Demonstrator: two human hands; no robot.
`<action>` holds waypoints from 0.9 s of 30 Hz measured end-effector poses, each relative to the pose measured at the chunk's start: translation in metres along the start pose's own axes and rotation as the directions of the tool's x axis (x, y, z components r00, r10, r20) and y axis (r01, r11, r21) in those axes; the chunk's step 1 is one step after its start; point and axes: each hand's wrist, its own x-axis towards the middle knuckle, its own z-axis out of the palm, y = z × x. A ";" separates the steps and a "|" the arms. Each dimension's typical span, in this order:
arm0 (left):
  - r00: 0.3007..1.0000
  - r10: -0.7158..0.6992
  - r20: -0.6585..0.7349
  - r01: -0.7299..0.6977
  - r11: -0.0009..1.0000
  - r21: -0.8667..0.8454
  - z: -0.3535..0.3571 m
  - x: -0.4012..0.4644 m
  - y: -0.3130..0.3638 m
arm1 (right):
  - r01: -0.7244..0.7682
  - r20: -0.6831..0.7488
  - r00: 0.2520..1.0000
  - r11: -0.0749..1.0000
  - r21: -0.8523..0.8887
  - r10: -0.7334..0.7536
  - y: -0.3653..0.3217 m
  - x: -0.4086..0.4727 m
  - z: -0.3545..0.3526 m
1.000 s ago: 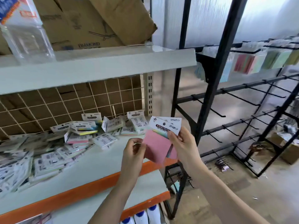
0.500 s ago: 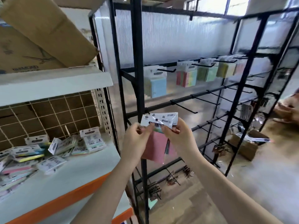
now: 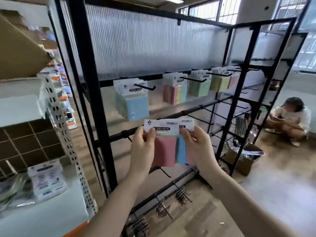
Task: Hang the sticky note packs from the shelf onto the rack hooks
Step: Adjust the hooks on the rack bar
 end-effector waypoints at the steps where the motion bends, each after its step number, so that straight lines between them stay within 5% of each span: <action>1: 0.999 -0.026 -0.025 0.025 0.999 -0.033 0.005 0.010 -0.002 | 0.005 -0.019 1.000 1.000 -0.006 -0.005 0.005 0.011 -0.004; 6: 0.995 -0.092 -0.047 0.085 0.987 -0.138 0.034 0.056 -0.015 | -0.039 -0.072 0.997 0.999 0.015 0.040 0.026 0.071 -0.021; 14: 0.961 -0.039 0.273 0.099 0.972 -0.212 0.086 0.104 -0.001 | 0.031 -0.041 0.999 0.998 0.062 -0.029 0.032 0.132 -0.040; 21: 0.951 0.148 0.270 -0.084 0.969 -0.235 0.116 0.126 0.031 | 0.093 -0.065 0.995 0.979 0.183 -0.082 0.015 0.152 -0.055; 27: 0.963 0.147 0.225 -0.091 0.966 -0.242 0.139 0.141 0.052 | 0.129 -0.098 0.989 0.967 0.220 -0.110 0.010 0.181 -0.066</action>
